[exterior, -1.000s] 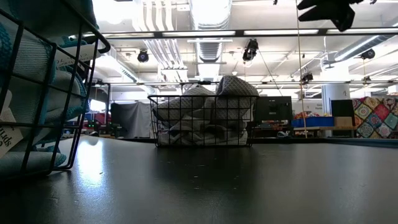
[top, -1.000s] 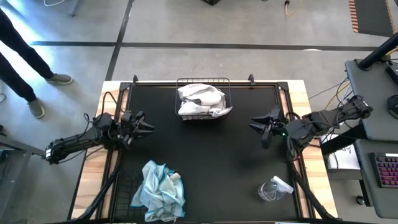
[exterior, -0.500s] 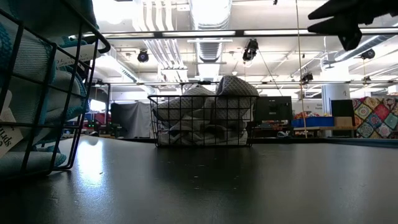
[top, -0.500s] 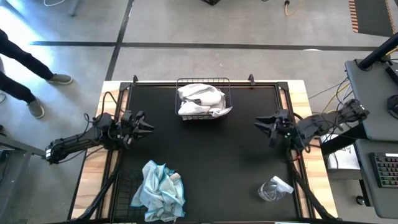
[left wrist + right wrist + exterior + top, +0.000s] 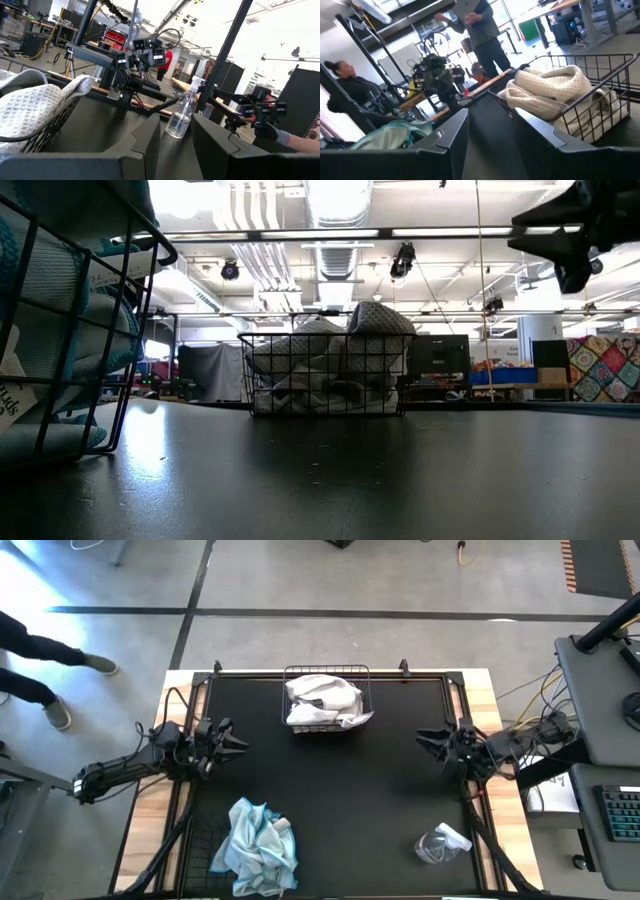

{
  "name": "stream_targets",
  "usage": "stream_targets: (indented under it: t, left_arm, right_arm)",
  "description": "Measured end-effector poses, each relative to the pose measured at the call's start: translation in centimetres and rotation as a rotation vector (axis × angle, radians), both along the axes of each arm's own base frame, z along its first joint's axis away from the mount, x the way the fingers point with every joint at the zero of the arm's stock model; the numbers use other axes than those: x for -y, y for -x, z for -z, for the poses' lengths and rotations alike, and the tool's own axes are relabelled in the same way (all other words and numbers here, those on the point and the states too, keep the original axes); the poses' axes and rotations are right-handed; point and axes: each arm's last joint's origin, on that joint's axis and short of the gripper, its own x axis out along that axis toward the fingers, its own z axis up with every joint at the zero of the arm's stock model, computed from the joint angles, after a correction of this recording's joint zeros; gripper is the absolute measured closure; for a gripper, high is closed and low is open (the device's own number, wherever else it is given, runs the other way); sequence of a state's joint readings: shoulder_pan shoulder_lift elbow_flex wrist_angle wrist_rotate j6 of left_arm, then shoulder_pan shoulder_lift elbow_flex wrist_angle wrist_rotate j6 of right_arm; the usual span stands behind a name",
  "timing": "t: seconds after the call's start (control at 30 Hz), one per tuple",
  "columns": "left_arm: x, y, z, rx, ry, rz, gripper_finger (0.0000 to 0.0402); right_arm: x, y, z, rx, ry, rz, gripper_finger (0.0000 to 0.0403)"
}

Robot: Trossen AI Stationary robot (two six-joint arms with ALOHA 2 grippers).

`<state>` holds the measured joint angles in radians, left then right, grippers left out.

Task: Sort microfiber towel by color & place in baskets
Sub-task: Return to Home Position

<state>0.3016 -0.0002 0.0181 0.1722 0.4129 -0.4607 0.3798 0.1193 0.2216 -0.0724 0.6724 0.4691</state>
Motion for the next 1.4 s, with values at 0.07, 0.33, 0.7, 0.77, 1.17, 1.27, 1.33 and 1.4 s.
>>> stream_targets:
  t: [0.07,0.33,0.7,0.77,1.17,1.27,1.33,1.4]
  left_arm:
    - [0.0,0.0,0.0,0.001,-0.005,0.0,0.0306]
    - [0.0,0.0,0.0,0.001,-0.031,-0.004,0.0306]
    - [0.0,0.0,0.3,-0.026,-0.026,0.014,0.0306]
    - [0.0,0.0,0.3,-0.028,-0.026,0.013,0.0306]
    - [0.1,0.0,0.3,-0.028,-0.026,0.018,0.0306]
    - [0.1,-0.1,0.3,-0.031,-0.026,0.019,0.0306]
    - [0.0,-0.1,0.4,-0.039,-0.023,0.019,0.0306]
    - [0.0,-0.1,0.5,-0.043,-0.022,0.019,0.0306]
  right_arm:
    - [0.0,0.1,0.6,0.016,-0.005,0.0,0.0257]
    - [0.1,0.4,2.0,0.081,-0.034,-0.001,0.0257]
    - [0.1,0.2,2.2,0.099,-0.045,-0.01,0.0257]
    - [0.1,0.2,2.3,0.099,-0.046,-0.01,0.0257]
    - [0.0,0.1,2.5,0.097,-0.046,-0.01,0.0257]
    - [0.0,0.0,3.0,0.085,-0.052,-0.01,0.0257]
    - [-0.1,-0.1,3.5,0.08,-0.069,-0.01,0.0257]
    - [-0.1,-0.2,4.0,0.077,-0.082,-0.011,0.0257]
